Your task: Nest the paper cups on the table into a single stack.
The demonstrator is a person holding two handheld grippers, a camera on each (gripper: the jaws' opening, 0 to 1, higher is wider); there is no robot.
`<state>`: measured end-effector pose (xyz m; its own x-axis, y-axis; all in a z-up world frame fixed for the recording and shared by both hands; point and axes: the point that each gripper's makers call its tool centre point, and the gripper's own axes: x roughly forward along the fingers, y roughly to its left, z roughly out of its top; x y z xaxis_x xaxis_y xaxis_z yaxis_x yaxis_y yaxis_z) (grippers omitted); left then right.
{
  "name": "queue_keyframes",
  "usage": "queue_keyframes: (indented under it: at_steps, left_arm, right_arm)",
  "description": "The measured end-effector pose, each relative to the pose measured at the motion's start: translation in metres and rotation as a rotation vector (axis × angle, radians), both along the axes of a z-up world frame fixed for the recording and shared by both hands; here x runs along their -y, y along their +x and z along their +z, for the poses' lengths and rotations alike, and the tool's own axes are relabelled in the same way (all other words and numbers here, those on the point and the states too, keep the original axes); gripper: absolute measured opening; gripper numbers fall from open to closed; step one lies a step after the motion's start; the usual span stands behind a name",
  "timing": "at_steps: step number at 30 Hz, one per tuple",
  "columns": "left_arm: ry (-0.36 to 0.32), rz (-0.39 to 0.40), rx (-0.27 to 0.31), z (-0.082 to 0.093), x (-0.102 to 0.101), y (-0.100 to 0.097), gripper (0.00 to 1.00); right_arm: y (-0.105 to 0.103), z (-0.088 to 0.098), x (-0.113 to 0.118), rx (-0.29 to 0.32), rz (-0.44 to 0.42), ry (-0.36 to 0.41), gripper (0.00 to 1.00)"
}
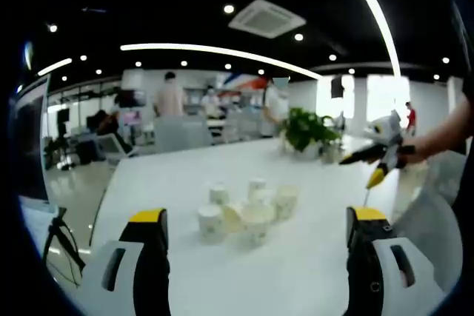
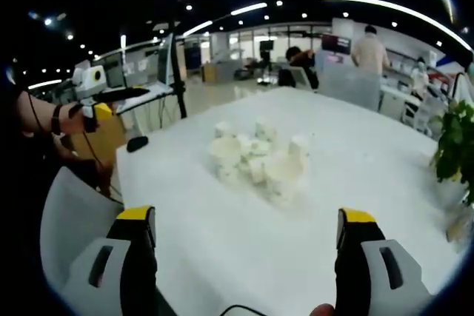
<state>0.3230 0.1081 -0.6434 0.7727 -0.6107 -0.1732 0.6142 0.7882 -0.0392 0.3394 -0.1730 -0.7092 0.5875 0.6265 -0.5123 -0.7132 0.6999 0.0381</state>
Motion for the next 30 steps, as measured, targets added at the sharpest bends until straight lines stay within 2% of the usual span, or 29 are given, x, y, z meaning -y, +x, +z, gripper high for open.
queue_keyframes:
  at_steps: [30]
  left_arm:
    - [-0.003, 0.001, 0.002, -0.0001, 0.0015, -0.0014, 1.0]
  right_arm:
    - [-0.0037, -0.0022, -0.0021, -0.011, -0.002, 0.009, 1.0]
